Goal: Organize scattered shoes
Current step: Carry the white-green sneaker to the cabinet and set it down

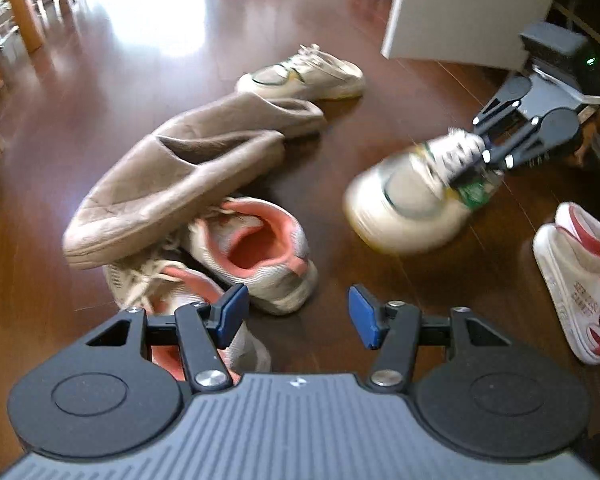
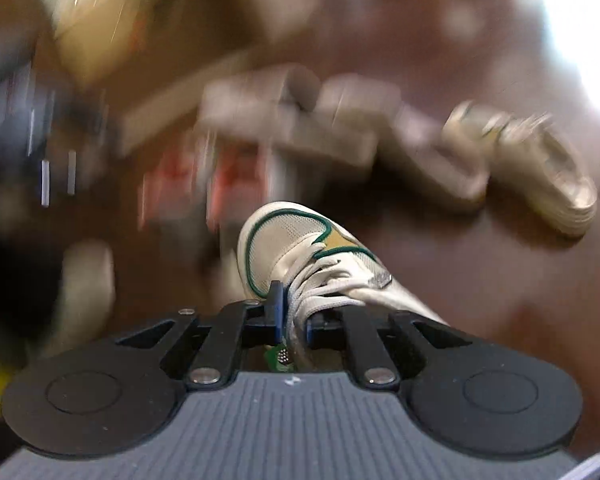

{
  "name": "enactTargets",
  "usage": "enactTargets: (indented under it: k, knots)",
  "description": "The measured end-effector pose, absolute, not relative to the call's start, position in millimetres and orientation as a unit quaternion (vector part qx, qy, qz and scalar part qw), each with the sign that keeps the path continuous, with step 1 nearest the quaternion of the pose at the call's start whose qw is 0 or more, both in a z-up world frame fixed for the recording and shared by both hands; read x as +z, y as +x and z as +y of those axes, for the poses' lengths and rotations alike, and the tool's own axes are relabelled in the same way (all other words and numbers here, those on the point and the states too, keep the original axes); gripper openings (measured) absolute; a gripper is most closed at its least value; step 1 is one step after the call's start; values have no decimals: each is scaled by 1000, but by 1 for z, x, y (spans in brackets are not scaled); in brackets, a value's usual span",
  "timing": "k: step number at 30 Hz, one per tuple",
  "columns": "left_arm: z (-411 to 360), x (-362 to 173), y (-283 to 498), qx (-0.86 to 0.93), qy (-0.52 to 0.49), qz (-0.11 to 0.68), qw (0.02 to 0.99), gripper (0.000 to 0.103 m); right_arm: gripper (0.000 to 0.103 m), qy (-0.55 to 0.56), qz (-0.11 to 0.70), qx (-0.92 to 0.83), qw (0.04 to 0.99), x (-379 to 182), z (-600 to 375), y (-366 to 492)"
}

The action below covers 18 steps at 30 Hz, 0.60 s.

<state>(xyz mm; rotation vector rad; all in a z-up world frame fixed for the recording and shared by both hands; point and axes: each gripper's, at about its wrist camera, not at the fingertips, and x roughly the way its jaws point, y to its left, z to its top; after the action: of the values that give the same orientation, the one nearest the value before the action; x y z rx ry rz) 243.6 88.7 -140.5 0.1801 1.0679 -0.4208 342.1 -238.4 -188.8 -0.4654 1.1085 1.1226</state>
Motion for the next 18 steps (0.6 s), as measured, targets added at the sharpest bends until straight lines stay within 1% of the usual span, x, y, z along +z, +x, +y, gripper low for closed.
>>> enactTargets:
  k: [2, 4, 5, 6, 7, 9, 11, 12, 13, 16, 17, 18]
  knots:
    - [78, -142, 241, -210, 101, 504, 832, 59, 13, -280, 516, 481, 651, -204, -239, 333]
    - [74, -142, 241, -217, 109, 498, 832, 59, 21, -320, 528, 451, 644, -217, -242, 326]
    - [72, -142, 241, -220, 112, 496, 832, 59, 35, -283, 524, 410, 691, -215, -255, 322]
    - [71, -141, 240, -225, 114, 494, 832, 59, 54, -228, 512, 355, 748, -211, -271, 315]
    - [70, -142, 239, -229, 114, 494, 831, 59, 61, -170, 498, 291, 799, -207, -286, 304]
    - [67, -143, 240, -235, 111, 495, 829, 59, 69, -73, 488, 181, 851, -204, -307, 283]
    - [60, -146, 241, -242, 113, 497, 826, 59, 70, 50, 484, 66, 871, -208, -320, 248]
    - [57, -147, 242, -245, 115, 498, 824, 59, 70, 132, 480, 3, 867, -215, -322, 223]
    - [53, -148, 243, -248, 117, 499, 822, 59, 70, 190, 472, -41, 860, -222, -323, 207]
    - [42, -147, 241, -260, 128, 495, 819, 59, 70, 308, 427, -114, 842, -241, -321, 188]
    - [39, -146, 239, -264, 132, 492, 819, 59, 69, 332, 413, -120, 839, -245, -322, 188]
    - [37, -146, 237, -268, 136, 490, 818, 59, 60, 337, 408, -120, 840, -248, -323, 191]
